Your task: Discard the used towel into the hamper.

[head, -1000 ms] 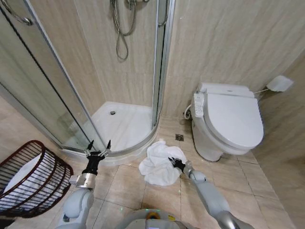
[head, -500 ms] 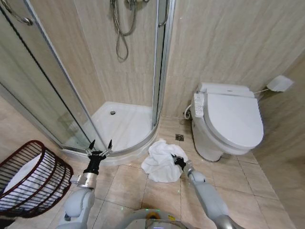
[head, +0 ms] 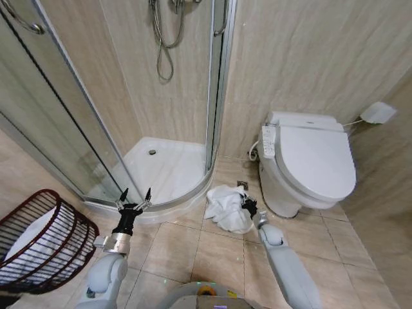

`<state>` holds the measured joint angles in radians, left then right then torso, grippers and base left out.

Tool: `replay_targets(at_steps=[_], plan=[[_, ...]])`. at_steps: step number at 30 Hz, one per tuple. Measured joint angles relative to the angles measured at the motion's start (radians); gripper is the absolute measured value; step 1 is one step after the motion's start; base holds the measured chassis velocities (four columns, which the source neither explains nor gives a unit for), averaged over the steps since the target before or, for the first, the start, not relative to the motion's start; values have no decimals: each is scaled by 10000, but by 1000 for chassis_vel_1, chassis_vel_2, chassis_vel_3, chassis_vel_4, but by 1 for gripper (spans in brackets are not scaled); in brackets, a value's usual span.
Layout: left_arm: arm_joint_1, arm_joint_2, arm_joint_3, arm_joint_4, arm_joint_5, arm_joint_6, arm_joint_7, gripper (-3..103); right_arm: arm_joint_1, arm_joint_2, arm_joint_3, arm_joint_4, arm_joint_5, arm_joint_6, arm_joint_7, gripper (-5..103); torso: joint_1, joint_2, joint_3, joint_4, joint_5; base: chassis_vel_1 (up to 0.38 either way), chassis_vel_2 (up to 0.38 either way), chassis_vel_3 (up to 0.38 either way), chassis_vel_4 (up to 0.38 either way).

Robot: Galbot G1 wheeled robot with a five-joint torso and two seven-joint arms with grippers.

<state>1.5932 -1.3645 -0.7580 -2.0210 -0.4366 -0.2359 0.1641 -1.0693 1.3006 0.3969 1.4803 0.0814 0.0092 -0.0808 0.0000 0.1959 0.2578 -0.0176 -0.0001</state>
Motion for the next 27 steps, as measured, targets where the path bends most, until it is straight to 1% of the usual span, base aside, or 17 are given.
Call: replay_targets(at_steps=[1,2,5,6,10,11,14,16,18,19,21,27], plan=[[9,5,-17,-3,-27,-19,2,100,-123,-30,16,510,60,-276,225,4,0,0,0,0,0,0,0,0,0],[9,5,-17,-3,-27,-19,2,100,-123,-30,16,510,60,-276,225,4,0,0,0,0,0,0,0,0,0],[64,43,-64,-28,-110,-64,5,100,-423,-80,154,1720,150,-788,582,4,0,0,0,1,1,0,0,0,0],[64,43,-64,-28,-110,-64,5,100,-423,-80,154,1720,150,-788,582,4,0,0,0,1,1,0,0,0,0],[91,46,-68,-120,-117,-80,9,100,-732,-104,377,2916,241,-1201,883,4,0,0,0,2,2,0,0,0,0],[91,46,-68,-120,-117,-80,9,100,-732,-104,377,2916,241,-1201,883,4,0,0,0,2,2,0,0,0,0],[44,-15,-44,-199,-84,-76,12,100,-931,-269,494,3817,427,-1490,1129,4,0,0,0,1,1,0,0,0,0],[35,-34,-36,-209,-78,-75,13,100,-968,-309,530,4065,499,-1580,1190,4,0,0,0,0,2,0,0,0,0],[63,-86,-12,-221,-69,-85,17,100,-1043,-486,634,4861,793,-1879,1422,4,0,0,0,0,1,0,0,0,0],[63,-86,-12,-221,-69,-85,17,100,-1043,-486,634,4861,793,-1879,1422,4,0,0,0,0,1,0,0,0,0],[162,-94,-8,-221,-69,-161,24,100,-1063,-676,717,5497,1000,-2126,1599,4,0,0,0,1,0,0,0,0,0],[287,-63,-82,-267,-127,-281,27,100,-1081,-1060,790,6502,1388,-2499,1891,4,0,0,0,1,1,0,0,0,0]])
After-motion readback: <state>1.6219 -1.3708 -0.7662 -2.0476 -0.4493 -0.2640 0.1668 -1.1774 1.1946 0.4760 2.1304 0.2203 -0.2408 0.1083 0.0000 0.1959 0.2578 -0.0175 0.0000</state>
